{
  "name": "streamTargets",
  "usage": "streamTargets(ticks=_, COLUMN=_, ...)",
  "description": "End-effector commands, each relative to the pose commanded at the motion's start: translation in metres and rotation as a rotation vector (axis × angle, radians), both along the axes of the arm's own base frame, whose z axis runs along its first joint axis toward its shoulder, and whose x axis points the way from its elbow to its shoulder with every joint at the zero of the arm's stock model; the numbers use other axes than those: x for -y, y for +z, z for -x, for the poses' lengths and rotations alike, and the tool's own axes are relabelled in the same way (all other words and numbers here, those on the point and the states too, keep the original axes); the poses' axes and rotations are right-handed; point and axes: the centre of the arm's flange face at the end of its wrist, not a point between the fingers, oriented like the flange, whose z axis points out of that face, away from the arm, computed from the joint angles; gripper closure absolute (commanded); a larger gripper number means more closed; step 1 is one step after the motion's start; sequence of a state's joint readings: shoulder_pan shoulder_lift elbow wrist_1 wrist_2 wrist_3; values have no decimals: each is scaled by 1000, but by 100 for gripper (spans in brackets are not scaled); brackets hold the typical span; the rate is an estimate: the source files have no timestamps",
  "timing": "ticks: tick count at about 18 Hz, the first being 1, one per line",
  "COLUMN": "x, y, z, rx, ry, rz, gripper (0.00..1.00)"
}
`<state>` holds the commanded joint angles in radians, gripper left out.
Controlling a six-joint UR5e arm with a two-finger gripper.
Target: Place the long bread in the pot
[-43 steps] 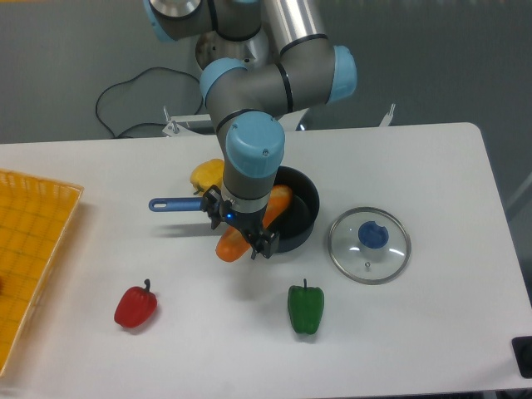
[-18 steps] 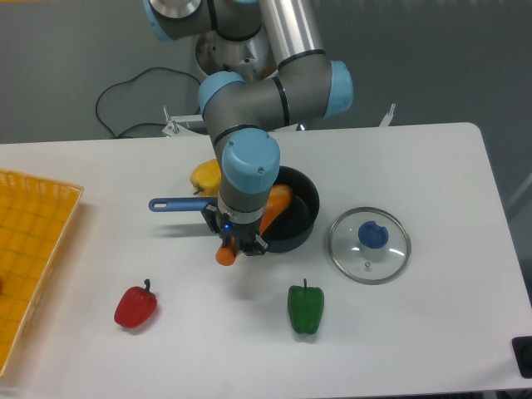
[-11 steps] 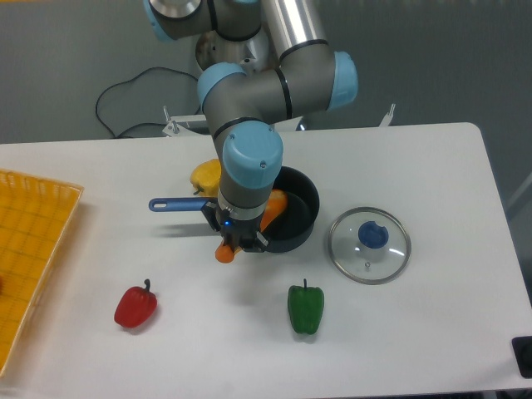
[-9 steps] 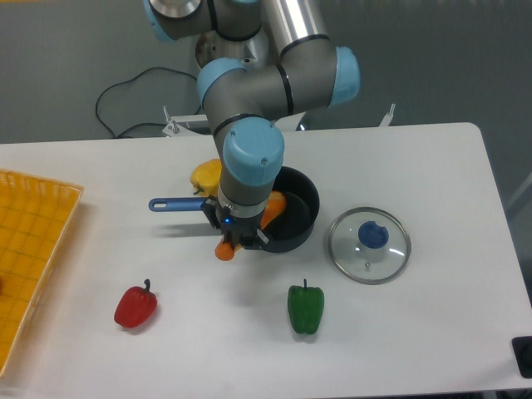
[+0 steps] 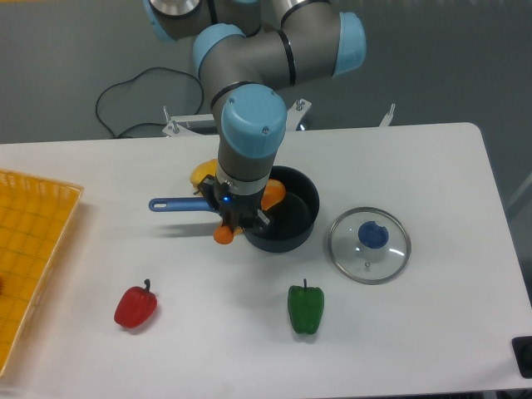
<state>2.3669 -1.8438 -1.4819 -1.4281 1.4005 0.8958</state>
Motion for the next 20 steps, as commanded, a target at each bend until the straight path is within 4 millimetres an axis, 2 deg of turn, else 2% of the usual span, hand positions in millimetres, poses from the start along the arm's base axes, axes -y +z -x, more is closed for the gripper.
streamTargets(ticks=5, x=-4, y=29, z=-1, rx=-40, ry=-8, rz=-38, gripper=83)
streamTargets(ticks=9, x=-1, y=40, z=-10, rx=-39, ry=-20, rz=-34, gripper=84)
streamTargets(ticks=11, x=6, y=37, z=-16, rx=-10, ry=-28, rz=7, gripper=84)
streamTargets(ticks=12, x=6, y=42, z=-15, rx=-17, ry=-26, rz=-1, gripper=84)
streamTargets(ticks=20, x=3, y=34, z=-18, rx=-9, ry=-33, rz=8, gripper=84)
